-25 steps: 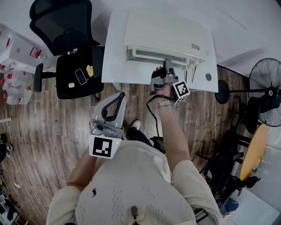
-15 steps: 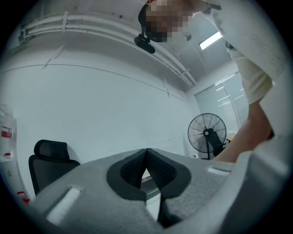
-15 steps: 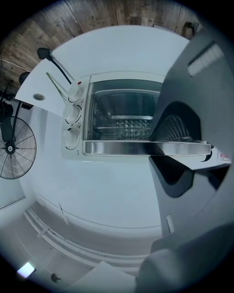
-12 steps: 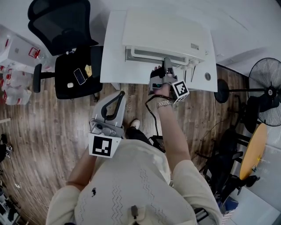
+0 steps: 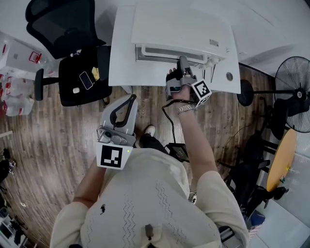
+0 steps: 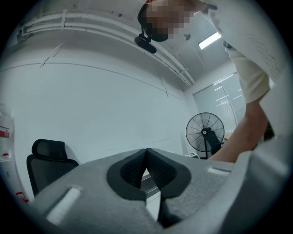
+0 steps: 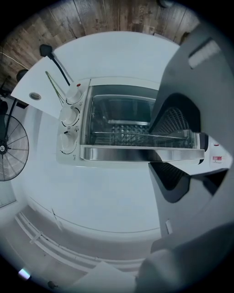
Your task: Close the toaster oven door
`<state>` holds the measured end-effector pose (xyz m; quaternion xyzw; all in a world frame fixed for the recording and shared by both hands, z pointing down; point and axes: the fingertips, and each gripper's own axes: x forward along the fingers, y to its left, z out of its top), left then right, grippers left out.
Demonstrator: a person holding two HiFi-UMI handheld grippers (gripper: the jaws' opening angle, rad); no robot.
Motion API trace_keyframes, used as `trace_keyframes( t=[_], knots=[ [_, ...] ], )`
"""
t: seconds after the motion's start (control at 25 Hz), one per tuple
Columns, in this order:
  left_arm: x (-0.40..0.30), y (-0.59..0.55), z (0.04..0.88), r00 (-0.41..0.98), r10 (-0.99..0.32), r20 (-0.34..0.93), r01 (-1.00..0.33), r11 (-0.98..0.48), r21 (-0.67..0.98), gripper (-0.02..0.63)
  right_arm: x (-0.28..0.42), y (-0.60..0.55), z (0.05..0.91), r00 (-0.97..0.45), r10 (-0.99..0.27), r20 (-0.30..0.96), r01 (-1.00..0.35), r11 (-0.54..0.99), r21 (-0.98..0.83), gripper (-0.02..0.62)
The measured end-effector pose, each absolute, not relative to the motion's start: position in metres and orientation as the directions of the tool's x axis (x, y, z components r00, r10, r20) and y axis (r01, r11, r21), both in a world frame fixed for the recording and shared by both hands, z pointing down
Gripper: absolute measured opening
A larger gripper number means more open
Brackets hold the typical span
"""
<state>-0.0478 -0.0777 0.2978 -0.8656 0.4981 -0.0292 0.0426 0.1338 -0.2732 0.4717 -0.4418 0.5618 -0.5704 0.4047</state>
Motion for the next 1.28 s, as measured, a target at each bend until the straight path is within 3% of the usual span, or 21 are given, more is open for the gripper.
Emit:
trace_keyframes(
  t=[0.2, 0.44, 0.76, 1.28],
  knots=[
    [-0.048, -0.078, 0.3, 0.501, -0.865, 0.015, -0.86, -0.5, -0.102, 0.003, 0.13, -0.267, 0.471, -0.305, -0.95, 0.062, -0.086, -0.037, -0.996, 0.212],
    [-0.046, -0.077, 0.302, 0.495, -0.869, 0.017, -0.864, -0.495, -0.089, 0.003, 0.119, -0.243, 0.47, -0.435, -0.892, 0.122, -0.305, 0.019, -0.952, 0.197],
    [-0.042, -0.077, 0.307, 0.493, -0.87, 0.003, -0.869, -0.493, -0.041, 0.003, 0.117, -0.204, 0.458, -0.531, -0.821, 0.207, -0.605, 0.197, -0.771, 0.009],
    [-0.029, -0.08, 0.314, 0.526, -0.851, 0.019, -0.851, -0.526, -0.002, 0.003, 0.131, -0.125, 0.38, -0.562, -0.807, 0.179, -0.806, 0.486, -0.337, 0.008]
  ],
)
